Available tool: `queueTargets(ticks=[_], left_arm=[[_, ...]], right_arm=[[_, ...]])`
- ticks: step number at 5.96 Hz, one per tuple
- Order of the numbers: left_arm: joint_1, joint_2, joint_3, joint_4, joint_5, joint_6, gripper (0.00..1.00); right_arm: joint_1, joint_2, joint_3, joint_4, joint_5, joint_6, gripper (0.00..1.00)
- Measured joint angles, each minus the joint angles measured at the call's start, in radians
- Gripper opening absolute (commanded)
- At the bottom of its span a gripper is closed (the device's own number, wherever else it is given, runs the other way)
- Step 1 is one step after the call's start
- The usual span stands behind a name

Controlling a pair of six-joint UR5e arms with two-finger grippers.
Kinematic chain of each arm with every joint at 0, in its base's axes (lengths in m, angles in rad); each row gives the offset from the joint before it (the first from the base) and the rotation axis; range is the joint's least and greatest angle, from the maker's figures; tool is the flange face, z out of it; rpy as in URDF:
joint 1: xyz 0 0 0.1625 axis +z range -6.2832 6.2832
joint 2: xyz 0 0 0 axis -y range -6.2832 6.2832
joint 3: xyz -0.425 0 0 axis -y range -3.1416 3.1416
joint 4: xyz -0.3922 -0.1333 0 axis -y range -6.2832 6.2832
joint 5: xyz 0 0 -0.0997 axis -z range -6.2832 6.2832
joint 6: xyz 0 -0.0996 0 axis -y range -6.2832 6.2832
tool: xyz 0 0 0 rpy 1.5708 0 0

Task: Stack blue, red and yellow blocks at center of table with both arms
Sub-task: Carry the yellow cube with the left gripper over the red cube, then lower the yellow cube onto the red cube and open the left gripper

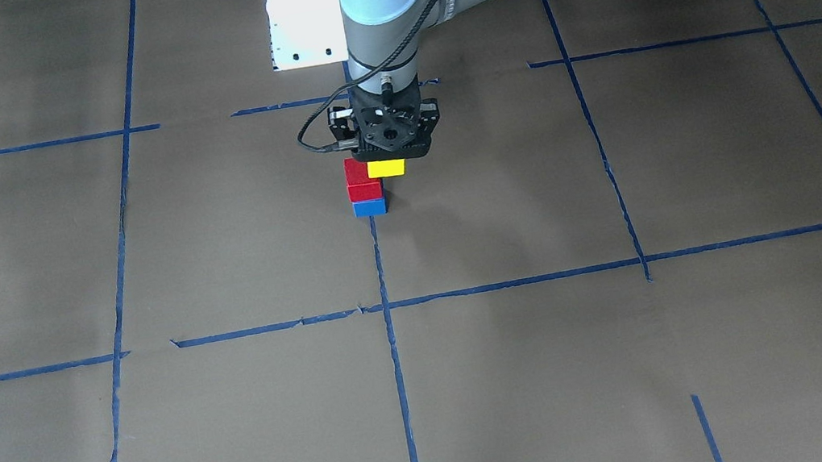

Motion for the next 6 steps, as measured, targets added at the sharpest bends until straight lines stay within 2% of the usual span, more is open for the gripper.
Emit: queueTargets(ticks=[5, 6], left_arm=[[0.021, -0.047, 0.059, -0.001, 0.002, -0.078, 0.06], [0.025, -0.047, 0.059, -0.001, 0.002, -0.08, 0.11]], right_arm=[[0.0, -0.001, -0.001, 0.0, 0.0, -0.001, 1.0], [0.0, -0.001, -0.002, -0.001, 0.0, -0.002, 1.0]])
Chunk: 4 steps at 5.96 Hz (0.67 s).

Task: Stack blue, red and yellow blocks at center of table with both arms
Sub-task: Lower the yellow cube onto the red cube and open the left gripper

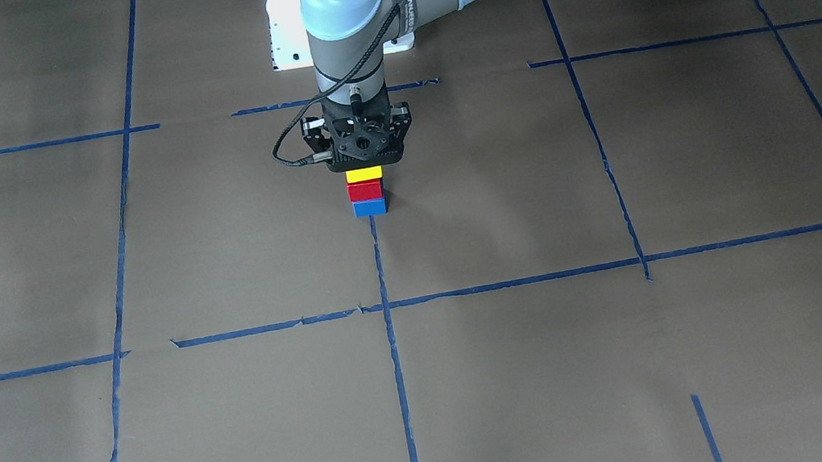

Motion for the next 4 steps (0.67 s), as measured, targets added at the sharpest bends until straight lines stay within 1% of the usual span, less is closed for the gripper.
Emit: queueTargets(ticks=[1, 4], left_arm=[[0.003, -0.001, 0.0, 0.0, 0.0, 0.0, 0.14], [0.004, -0.007, 0.004, -0.004, 0.004, 0.004, 0.15]], right_arm=[[0.0, 0.0, -0.001, 0.0, 0.0, -0.001, 1.0], [0.0, 0.0, -0.002, 0.0, -0.001, -0.003, 1.0]])
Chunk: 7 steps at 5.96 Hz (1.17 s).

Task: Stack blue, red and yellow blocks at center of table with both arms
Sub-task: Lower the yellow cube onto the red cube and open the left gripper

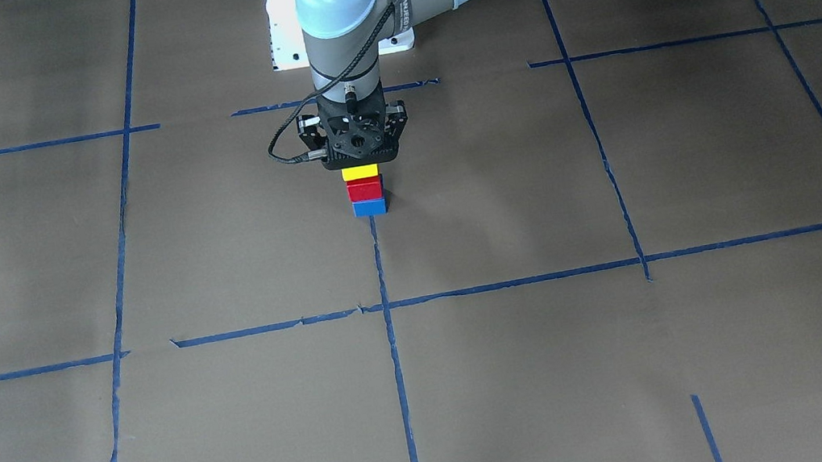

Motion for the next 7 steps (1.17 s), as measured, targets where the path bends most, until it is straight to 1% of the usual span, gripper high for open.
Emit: queueTargets(ticks=[2, 3, 4, 7], left_arm=[[0.001, -0.001, 0.003, -0.005, 0.022, 0.005, 0.16], [0.001, 0.0, 0.004, -0.005, 0.028, 0.006, 0.4], [0.001, 0.0, 0.004, -0.004, 0.029, 0.006, 0.99], [0.003, 0.0, -0.005, -0.003, 0.028, 0.002, 1.0]], right_arm=[[0.0, 0.0, 0.0, 0.0, 0.0, 0.0, 1.0], [0.0, 0.0, 0.0, 0.0, 0.0, 0.0, 1.0], [0.0, 0.0, -0.001, 0.0, 0.0, 0.0, 1.0], [0.0, 0.001, -0.003, 0.0, 0.0, 0.0, 1.0]])
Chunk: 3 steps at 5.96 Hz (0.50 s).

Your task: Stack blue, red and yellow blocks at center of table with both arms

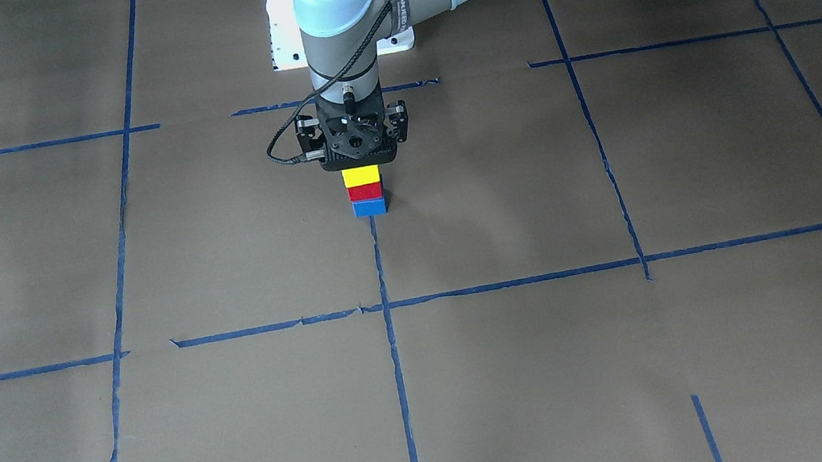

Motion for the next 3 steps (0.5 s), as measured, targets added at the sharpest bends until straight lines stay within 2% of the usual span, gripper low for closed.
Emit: queueTargets(ticks=[2, 3], left_arm=[[-0.022, 0.016, -0.08, 0.021, -0.004, 0.004, 1.0], [-0.055, 0.065, -0.187, 0.051, -0.009, 0.009, 1.0]], right_arm=[[0.0, 0.001, -0.005, 0.001, 0.0, -0.003, 1.0], [0.0, 0.001, -0.007, 0.001, 0.0, -0.01, 1.0]])
